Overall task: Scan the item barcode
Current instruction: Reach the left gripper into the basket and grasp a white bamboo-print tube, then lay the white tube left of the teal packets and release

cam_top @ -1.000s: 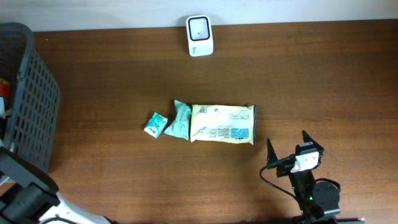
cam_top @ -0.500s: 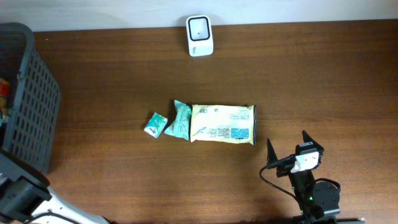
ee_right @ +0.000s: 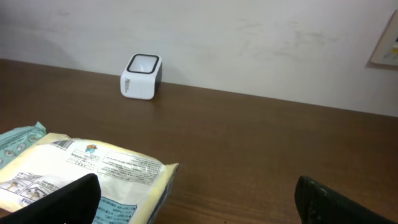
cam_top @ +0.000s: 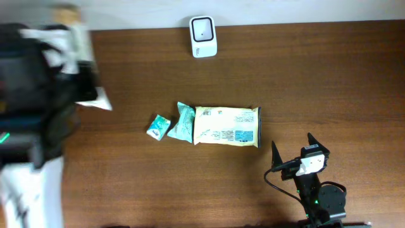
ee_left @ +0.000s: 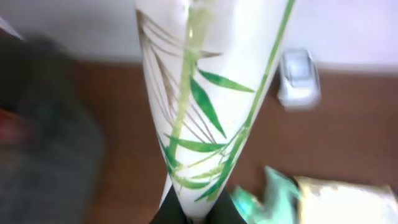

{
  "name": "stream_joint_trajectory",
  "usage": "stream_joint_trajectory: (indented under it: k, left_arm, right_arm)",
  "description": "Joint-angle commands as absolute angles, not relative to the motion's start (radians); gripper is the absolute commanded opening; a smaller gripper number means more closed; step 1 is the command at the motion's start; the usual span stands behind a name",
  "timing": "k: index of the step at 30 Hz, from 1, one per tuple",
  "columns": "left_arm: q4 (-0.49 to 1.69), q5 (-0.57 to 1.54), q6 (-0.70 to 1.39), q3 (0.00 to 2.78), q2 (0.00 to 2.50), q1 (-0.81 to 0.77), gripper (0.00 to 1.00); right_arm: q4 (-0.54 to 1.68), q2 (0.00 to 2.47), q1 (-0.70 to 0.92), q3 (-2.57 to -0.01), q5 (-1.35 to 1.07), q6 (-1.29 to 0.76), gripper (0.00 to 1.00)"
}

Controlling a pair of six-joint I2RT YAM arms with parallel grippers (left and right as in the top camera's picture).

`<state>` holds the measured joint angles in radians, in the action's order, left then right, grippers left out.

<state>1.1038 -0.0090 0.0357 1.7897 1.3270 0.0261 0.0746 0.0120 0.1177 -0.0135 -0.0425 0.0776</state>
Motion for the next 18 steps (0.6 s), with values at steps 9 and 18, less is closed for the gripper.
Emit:
stream_joint_trajectory:
  k: [9, 18]
  left_arm:
    - [0.665, -0.003, 0.16, 1.242, 1.703, -0.082, 0.46]
    - [0.846, 0.034, 0.029, 1.661, 1.52, 0.035, 0.99]
  right_arm:
    - [0.076, 0.006, 0.113, -0.006, -0.034, 0.066, 0.99]
    - [0.075, 0.006, 0.113, -0.006, -0.034, 0.066, 0.99]
